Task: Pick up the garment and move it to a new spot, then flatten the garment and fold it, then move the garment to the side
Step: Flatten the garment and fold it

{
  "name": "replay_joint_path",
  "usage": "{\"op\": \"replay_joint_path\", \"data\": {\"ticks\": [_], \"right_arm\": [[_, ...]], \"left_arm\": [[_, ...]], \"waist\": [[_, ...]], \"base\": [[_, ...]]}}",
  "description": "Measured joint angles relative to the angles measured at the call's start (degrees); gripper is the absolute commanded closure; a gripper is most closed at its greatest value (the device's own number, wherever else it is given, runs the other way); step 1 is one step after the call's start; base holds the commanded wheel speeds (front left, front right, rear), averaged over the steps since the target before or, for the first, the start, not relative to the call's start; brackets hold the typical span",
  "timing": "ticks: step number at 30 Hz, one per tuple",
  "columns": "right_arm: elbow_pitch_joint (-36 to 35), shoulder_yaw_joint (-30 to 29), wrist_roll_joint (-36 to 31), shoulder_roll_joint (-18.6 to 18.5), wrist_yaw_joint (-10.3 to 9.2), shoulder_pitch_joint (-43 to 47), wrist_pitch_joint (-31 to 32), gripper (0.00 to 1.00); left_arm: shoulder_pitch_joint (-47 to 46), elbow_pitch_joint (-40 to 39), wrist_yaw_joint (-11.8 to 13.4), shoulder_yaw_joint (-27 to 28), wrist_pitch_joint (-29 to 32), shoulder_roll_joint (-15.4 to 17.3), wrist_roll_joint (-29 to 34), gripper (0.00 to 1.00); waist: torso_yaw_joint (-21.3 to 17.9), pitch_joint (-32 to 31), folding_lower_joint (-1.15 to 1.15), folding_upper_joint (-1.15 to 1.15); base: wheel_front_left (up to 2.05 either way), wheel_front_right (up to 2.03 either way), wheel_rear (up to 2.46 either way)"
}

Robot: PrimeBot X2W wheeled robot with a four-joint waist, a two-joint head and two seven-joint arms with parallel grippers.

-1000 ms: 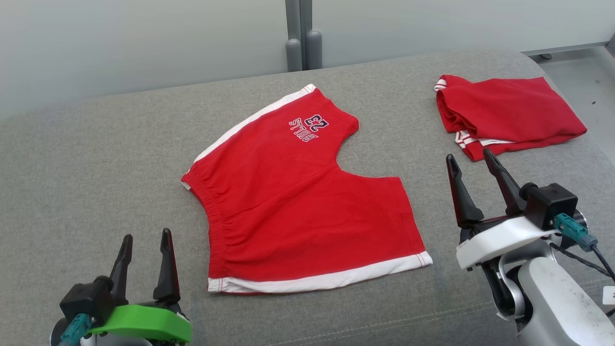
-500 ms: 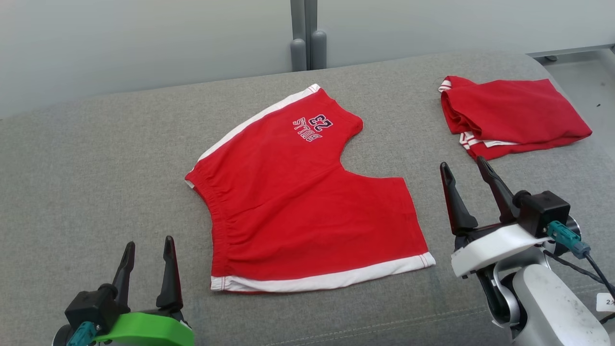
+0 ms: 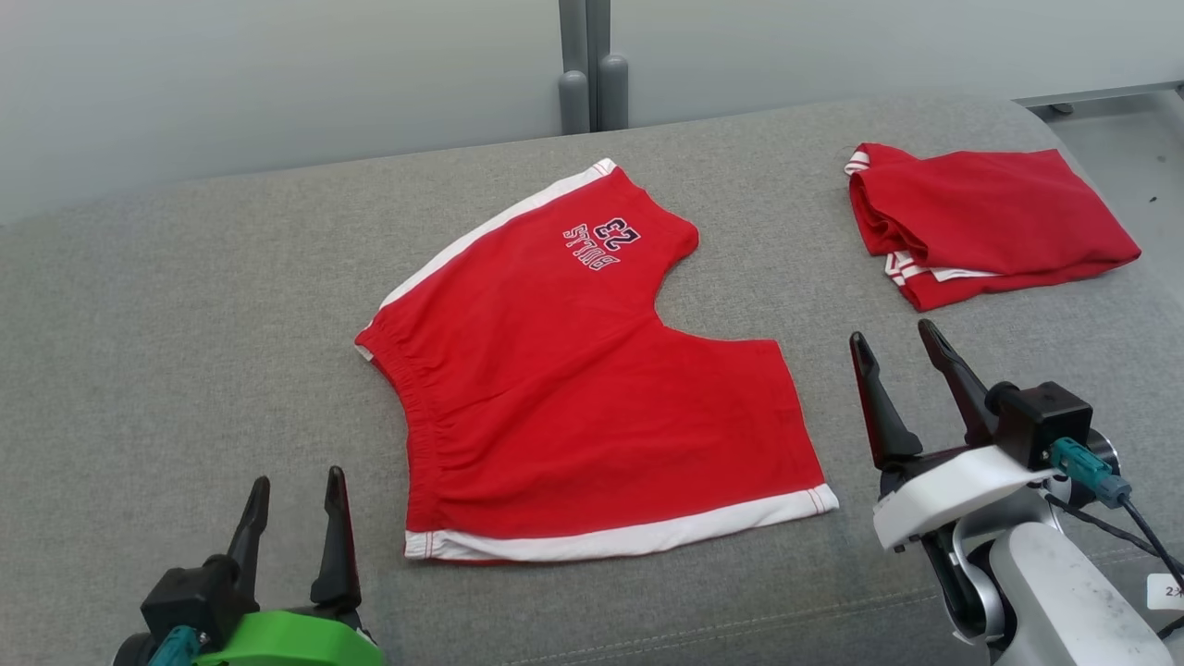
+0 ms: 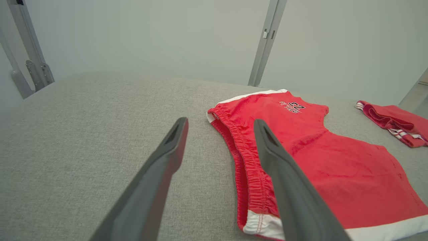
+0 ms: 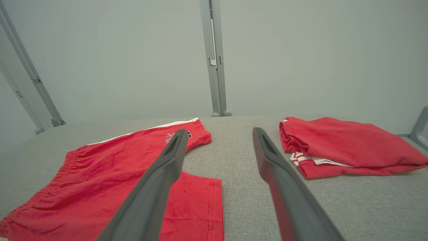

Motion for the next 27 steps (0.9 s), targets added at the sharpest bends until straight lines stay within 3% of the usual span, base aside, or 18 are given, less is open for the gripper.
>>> {"op": "replay_joint_path", "data": {"ticks": [5, 17, 27], "right_arm": [[2.07, 0.02, 0.05, 0.04, 0.62, 1.28, 0.00, 0.00], [6.53, -0.12, 4.32, 1.15, 4.01, 2.77, 0.07, 0.00], [8.45, -0.37, 4.80, 0.24, 6.08, 1.46, 0.31, 0.00]], "left_arm": [[0.83, 2.55, -0.27, -1.87, 0.02, 0.04, 0.13, 0.00], [1.38, 8.82, -6.09, -7.69, 3.67, 3.18, 2.71, 0.00], [-3.41, 11.05, -7.73, -7.97, 3.86, 4.00, 3.47, 0.00]], "waist": [[0.00, 0.24, 0.00, 0.00], [-0.82, 3.01, 0.00, 0.00], [-2.22, 5.97, 0.00, 0.00]], "base": [[0.00, 0.00, 0.00], [0.00, 0.00, 0.00], [0.00, 0.00, 0.00]]}}
